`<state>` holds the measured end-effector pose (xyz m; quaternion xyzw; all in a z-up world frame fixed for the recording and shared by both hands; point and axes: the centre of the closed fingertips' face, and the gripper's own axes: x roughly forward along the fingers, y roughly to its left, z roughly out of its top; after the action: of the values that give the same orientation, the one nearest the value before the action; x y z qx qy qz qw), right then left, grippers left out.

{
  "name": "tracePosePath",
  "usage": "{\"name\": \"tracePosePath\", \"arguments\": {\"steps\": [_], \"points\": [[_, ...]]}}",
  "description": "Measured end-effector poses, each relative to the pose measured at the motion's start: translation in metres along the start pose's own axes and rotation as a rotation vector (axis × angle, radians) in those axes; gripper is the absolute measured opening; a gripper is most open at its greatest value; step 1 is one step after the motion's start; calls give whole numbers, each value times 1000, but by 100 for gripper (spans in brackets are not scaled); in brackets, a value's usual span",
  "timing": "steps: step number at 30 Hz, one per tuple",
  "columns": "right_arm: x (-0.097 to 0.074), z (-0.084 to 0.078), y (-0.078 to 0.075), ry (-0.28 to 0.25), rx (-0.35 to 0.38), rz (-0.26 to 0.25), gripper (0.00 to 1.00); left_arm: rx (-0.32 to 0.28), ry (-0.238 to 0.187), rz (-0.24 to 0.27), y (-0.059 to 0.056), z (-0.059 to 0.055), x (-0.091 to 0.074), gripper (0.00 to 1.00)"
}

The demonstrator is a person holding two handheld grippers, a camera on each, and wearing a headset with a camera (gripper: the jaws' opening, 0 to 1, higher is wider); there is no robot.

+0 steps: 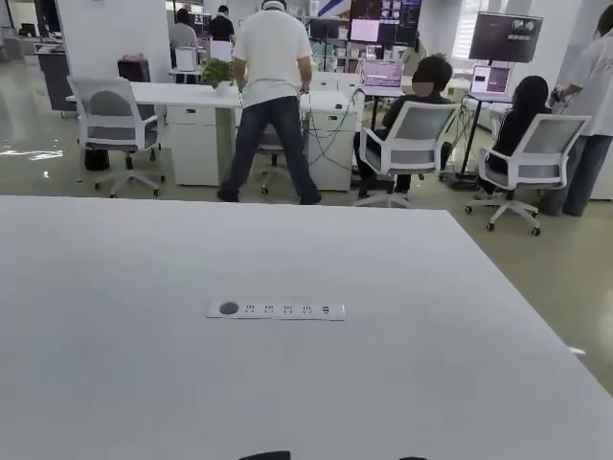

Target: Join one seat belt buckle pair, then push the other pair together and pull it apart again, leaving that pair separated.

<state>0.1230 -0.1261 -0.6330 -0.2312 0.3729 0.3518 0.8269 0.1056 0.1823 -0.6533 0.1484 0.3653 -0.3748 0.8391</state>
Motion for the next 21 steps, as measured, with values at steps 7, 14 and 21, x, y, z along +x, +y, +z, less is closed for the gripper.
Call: {"name": "tracePosePath", "arguments": {"steps": [7, 14, 21], "points": [[-1, 3, -7, -23, -2, -11, 87, 12, -10, 11, 1, 5, 2, 96], [-1, 1, -3, -19, 6, -7, 85, 10, -13, 30, 7, 2, 0, 98], [-1, 0, 1, -10, -2, -1, 84, 2, -12, 42, 8, 2, -1, 98]]}}
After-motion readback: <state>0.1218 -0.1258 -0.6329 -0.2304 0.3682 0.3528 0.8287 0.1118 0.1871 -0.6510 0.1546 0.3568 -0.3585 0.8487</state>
